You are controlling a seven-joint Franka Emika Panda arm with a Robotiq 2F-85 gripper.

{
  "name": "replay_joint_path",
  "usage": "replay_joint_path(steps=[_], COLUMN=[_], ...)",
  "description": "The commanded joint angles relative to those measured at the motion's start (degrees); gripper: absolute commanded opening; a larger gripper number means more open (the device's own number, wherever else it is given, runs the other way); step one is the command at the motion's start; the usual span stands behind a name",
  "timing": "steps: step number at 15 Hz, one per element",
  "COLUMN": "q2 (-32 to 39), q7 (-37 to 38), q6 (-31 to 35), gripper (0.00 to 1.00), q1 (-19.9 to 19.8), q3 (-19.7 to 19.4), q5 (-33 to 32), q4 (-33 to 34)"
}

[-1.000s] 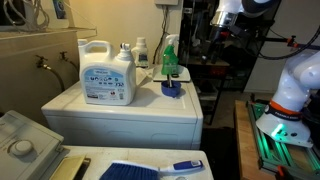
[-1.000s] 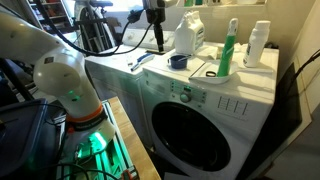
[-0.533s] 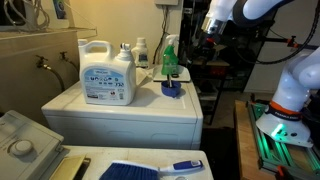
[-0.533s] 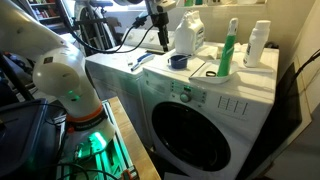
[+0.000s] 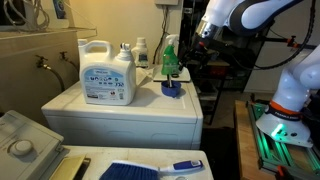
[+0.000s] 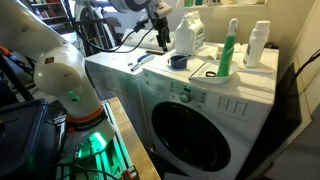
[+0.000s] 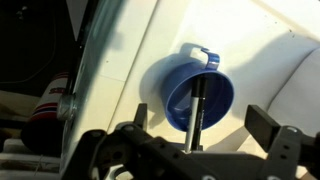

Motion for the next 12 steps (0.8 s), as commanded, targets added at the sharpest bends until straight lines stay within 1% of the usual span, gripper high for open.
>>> replay_joint_path(steps=[1, 2, 4, 5, 6, 7, 8, 9, 11, 12], q2=[8.07, 10.1, 13.47, 15.1, 16.87, 18.17, 18.83, 16.15, 18.15, 18.68], q7=[10.32, 13.46, 19.35, 22.15, 24.93, 27.12, 24.64, 24.55, 24.37, 24.32], q6=[8.07, 9.21, 9.15, 8.92, 8.63, 7.85, 6.92, 8.24, 8.12, 8.09], gripper=[1.0, 1.0, 0.99, 0.91, 0.88, 0.92, 0.93, 0.89, 0.93, 0.93], q1=[-1.36, -2.7, -4.14, -4.38, -4.4, -3.87, -1.41, 0.09, 0.77, 0.93], q3=[3.04, 4.14, 4.73, 4.57, 3.93, 2.9, 0.13, -0.56, -2.11, -2.47], q5=[-5.87, -9.79, -17.08, -20.62, -23.88, -26.21, -23.16, -23.59, -23.36, -23.3], q4=[3.17, 4.4, 7.19, 8.6, 10.2, 11.69, 12.87, 9.85, 11.94, 12.45])
